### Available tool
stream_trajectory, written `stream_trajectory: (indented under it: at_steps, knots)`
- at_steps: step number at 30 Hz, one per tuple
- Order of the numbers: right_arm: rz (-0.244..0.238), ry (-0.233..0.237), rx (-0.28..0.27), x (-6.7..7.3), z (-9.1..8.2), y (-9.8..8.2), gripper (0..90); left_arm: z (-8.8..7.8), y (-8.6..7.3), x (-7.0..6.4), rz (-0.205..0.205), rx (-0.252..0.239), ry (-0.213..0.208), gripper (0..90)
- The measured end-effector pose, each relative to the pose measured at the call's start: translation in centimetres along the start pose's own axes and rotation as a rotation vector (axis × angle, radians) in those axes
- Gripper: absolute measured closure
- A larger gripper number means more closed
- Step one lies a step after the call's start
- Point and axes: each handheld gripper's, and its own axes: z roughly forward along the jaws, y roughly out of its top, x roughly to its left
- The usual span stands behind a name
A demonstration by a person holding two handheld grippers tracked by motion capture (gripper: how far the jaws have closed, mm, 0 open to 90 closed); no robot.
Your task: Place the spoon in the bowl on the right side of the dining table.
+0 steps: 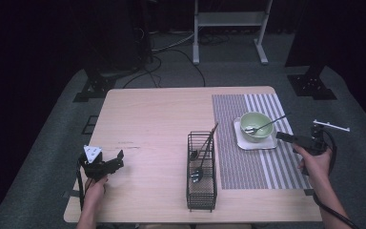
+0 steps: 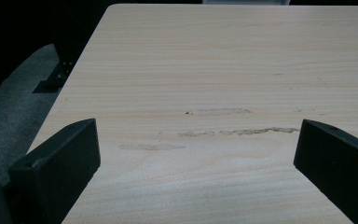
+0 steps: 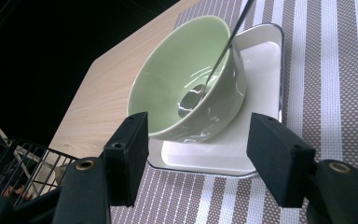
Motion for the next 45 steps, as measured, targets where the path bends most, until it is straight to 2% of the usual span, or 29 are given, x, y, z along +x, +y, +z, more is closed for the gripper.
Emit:
stream_trajectory:
  at_steps: [15,35,45]
  knots:
    - [-0.029,0.015,0.009,0.6,-0.4,-1.4,36.9,0.0,0.0,0.0,-0.001,0.0,0.002,0.0]
    - [-0.031,0.042,0.038,1.0,-0.4,-3.3,34.4,0.0,0.0,-0.1,0.0,-0.001,0.003,0.0]
    - [-0.032,0.071,0.056,1.5,-0.2,-4.4,33.3,0.0,0.0,0.0,0.0,0.003,0.002,0.0]
